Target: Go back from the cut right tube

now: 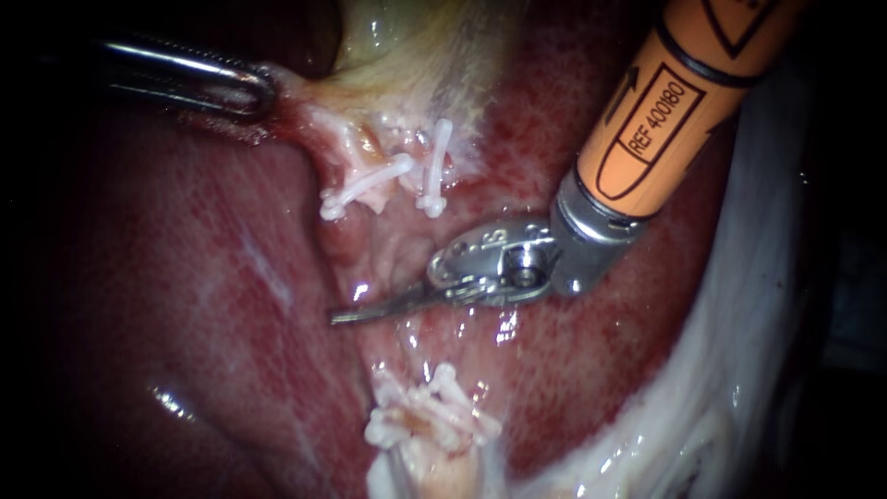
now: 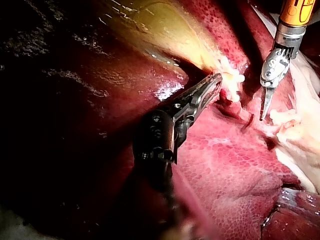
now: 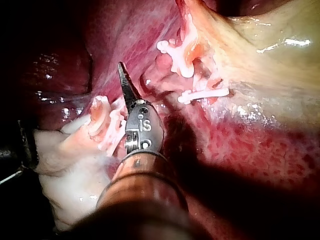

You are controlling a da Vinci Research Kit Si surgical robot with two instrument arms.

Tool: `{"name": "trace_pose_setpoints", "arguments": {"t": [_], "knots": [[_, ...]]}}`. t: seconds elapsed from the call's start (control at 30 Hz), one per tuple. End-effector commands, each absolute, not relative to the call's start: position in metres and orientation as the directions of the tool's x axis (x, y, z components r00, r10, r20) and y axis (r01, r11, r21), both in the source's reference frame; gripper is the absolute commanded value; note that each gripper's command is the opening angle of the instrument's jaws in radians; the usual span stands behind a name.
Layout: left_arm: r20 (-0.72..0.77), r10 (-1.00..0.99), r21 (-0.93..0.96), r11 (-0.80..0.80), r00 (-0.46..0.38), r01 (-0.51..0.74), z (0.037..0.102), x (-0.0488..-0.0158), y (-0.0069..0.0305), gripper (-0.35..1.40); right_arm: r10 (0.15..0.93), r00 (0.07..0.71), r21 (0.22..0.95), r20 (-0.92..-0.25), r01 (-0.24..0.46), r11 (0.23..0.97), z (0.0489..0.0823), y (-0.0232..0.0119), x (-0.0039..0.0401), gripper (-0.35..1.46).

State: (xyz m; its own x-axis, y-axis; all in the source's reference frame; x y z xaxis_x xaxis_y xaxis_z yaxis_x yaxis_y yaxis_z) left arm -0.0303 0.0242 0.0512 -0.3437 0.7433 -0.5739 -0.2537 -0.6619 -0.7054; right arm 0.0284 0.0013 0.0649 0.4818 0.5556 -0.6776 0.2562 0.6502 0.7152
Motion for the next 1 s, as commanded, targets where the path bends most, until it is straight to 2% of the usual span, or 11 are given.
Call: {"name": "trace_pose_setpoints", "arguments": {"t": [0.03, 0.2, 0.23, 0.27, 0.33, 0.37, 0.63, 0.73, 0.83, 0.9, 1.0], "knots": [[-0.574, 0.743, -0.705, -0.662, -0.344, -0.254, 0.0512, -0.0303, 0.0242, -0.35, 0.558, 0.483, 0.718, -0.675, 0.255, 0.648, 0.0649, 0.0013, 0.0284, -0.35], [-0.574, 0.743, -0.705, -0.662, -0.344, -0.253, 0.0513, -0.0302, 0.0242, -0.35, 0.556, 0.484, 0.720, -0.676, 0.270, 0.640, 0.0647, 0.0012, 0.0283, -0.35], [-0.574, 0.743, -0.706, -0.662, -0.344, -0.253, 0.0513, -0.0302, 0.0242, -0.35, 0.561, 0.474, 0.717, -0.678, 0.263, 0.645, 0.0647, 0.0011, 0.0283, 0.25], [-0.574, 0.743, -0.706, -0.662, -0.344, -0.253, 0.0513, -0.0302, 0.0242, -0.35, 0.566, 0.466, 0.716, -0.681, 0.260, 0.648, 0.0646, 0.0010, 0.0284, 0.71], [-0.574, 0.743, -0.706, -0.662, -0.344, -0.253, 0.0513, -0.0302, 0.0242, -0.35, 0.573, 0.452, 0.713, -0.684, 0.247, 0.656, 0.0647, 0.0008, 0.0288, 1.16], [-0.574, 0.743, -0.706, -0.662, -0.344, -0.252, 0.0513, -0.0302, 0.0242, -0.35, 0.573, 0.451, 0.712, -0.684, 0.243, 0.658, 0.0647, 0.0007, 0.0289, 1.23], [-0.574, 0.743, -0.706, -0.662, -0.344, -0.252, 0.0513, -0.0301, 0.0242, -0.35, 0.579, 0.442, 0.706, -0.685, 0.206, 0.678, 0.0650, 0.0007, 0.0290, 1.40], [-0.574, 0.743, -0.706, -0.662, -0.344, -0.252, 0.0513, -0.0302, 0.0243, -0.35, 0.587, 0.426, 0.693, -0.688, 0.148, 0.706, 0.0646, 0.0006, 0.0283, 1.43], [-0.574, 0.743, -0.706, -0.662, -0.344, -0.252, 0.0514, -0.0302, 0.0243, -0.35, 0.529, 0.401, 0.609, -0.748, 0.095, 0.788, 0.0636, 0.0003, 0.0265, 1.43], [-0.574, 0.743, -0.706, -0.662, -0.344, -0.252, 0.0514, -0.0302, 0.0243, -0.35, 0.480, 0.406, 0.534, -0.778, 0.026, 0.845, 0.0628, 0.0003, 0.0248, 1.43], [-0.574, 0.743, -0.706, -0.662, -0.344, -0.252, 0.0514, -0.0301, 0.0243, -0.35, 0.381, 0.471, 0.428, -0.796, -0.008, 0.904, 0.0616, 0.0009, 0.0221, 1.43]]}}
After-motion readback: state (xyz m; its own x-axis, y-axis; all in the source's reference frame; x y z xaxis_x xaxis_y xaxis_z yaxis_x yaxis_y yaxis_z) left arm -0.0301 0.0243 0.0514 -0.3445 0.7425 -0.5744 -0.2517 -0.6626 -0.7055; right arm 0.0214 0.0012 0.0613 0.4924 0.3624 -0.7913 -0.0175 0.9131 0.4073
